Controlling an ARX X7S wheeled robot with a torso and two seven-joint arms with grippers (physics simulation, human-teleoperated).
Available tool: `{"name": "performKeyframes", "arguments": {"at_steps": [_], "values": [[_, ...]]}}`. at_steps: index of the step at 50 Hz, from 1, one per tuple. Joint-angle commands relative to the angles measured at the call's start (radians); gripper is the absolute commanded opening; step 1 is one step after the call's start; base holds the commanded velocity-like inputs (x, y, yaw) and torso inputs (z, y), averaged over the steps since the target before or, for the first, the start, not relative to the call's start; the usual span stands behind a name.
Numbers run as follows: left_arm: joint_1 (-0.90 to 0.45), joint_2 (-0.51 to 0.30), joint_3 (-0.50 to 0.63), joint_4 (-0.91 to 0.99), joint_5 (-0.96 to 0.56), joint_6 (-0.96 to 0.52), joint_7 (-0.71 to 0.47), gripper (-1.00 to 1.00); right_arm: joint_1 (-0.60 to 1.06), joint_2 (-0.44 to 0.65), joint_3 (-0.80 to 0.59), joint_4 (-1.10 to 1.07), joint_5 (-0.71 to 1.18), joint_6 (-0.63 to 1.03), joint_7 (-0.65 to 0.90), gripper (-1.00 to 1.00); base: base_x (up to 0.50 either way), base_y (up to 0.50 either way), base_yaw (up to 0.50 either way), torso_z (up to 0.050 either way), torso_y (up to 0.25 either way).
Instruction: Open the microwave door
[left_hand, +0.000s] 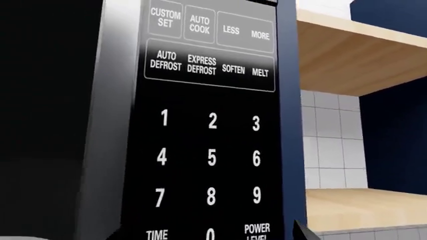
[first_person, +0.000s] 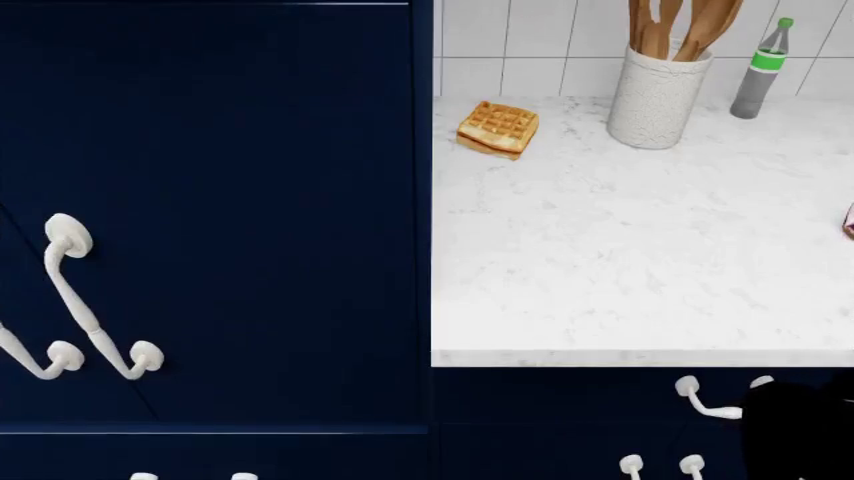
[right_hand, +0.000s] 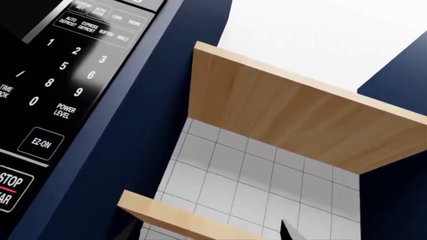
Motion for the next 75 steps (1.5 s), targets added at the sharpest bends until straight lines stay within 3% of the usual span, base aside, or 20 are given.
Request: {"name": "performKeyframes", "arguments": {"at_steps": [1, 26, 55, 61, 75], "values": [[0.042, -0.024, -0.062, 0.075, -0.060, -0.005, -0.070, 1.00, -0.015, 0.003, -0.010, 0.021, -0.001, -0.034, 0.009, 1.00, 0.00, 0.00, 0.00, 0.000, 0.000], [0.101, -0.067, -0.231, 0.350, -0.435, -0.087, -0.382, 1.00, -0.009, 0.005, -0.006, 0.016, 0.012, -0.027, 0.016, 1.00, 0.00, 0.00, 0.00, 0.000, 0.000], [0.025, -0.117, -0.268, 0.468, -0.729, -0.023, -0.616, 1.00, 0.004, 0.007, 0.001, 0.009, 0.030, -0.011, 0.022, 1.00, 0.00, 0.00, 0.00, 0.000, 0.000], [-0.022, -0.078, -0.247, 0.463, -0.741, 0.007, -0.637, 1.00, 0.010, 0.006, 0.005, 0.002, 0.036, 0.002, 0.024, 1.00, 0.00, 0.00, 0.00, 0.000, 0.000], [-0.024, 0.077, -0.154, 0.384, -0.558, 0.053, -0.544, 1.00, 0.024, 0.012, 0.009, -0.010, 0.046, 0.026, 0.030, 1.00, 0.00, 0.00, 0.00, 0.000, 0.000]]}}
